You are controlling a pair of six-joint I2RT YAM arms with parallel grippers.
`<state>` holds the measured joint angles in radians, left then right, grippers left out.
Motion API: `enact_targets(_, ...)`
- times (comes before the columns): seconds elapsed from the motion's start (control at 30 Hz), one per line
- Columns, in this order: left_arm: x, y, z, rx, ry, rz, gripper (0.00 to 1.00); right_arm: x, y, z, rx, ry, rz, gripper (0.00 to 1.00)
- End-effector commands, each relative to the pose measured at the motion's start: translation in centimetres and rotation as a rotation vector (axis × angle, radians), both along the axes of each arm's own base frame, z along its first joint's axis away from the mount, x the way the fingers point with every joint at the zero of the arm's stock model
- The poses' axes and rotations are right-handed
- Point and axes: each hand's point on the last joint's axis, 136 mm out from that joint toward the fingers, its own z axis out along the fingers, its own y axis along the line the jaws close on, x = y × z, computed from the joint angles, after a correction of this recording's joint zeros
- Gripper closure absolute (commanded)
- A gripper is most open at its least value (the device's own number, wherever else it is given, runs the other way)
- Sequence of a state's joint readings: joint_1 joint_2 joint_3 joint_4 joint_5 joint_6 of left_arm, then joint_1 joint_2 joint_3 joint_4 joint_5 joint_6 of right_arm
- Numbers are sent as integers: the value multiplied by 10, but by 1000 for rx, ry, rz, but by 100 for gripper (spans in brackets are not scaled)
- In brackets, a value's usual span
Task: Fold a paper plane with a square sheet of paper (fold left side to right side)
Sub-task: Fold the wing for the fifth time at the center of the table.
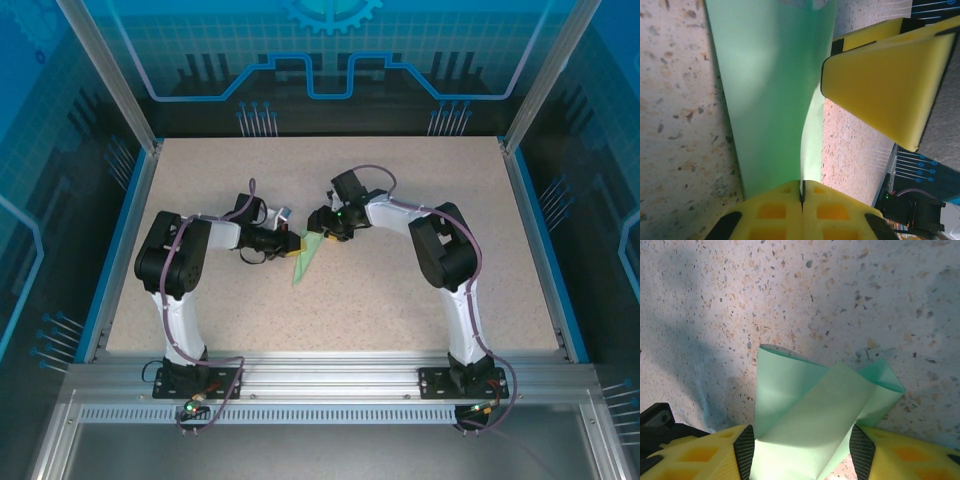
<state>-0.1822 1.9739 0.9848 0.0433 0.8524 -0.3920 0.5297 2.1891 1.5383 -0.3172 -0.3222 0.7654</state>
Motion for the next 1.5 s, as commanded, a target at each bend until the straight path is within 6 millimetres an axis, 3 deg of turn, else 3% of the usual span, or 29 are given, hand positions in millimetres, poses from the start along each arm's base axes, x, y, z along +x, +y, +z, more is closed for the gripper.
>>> enact_targets(0.0, 7, 6, 2, 21, -23, -8, 95, -21, -14, -43, -119, 95, 11, 42)
enact_targets(0.87, 12, 12, -20, 67, 21, 0, 95, -23, -10, -38, -107, 82, 44, 41)
enact_targets(0.97, 11, 13, -22, 71, 31, 0, 95, -19, -5, -29, -71, 58, 50, 41)
enact_targets(1.17, 8, 13, -26, 82, 51, -2, 95, -8, 5, 7, 22, -22, 65, 39)
enact_targets(1.47, 7, 12, -30, 112, 63, -6, 95, -7, -8, 43, 9, -112, 43, 38)
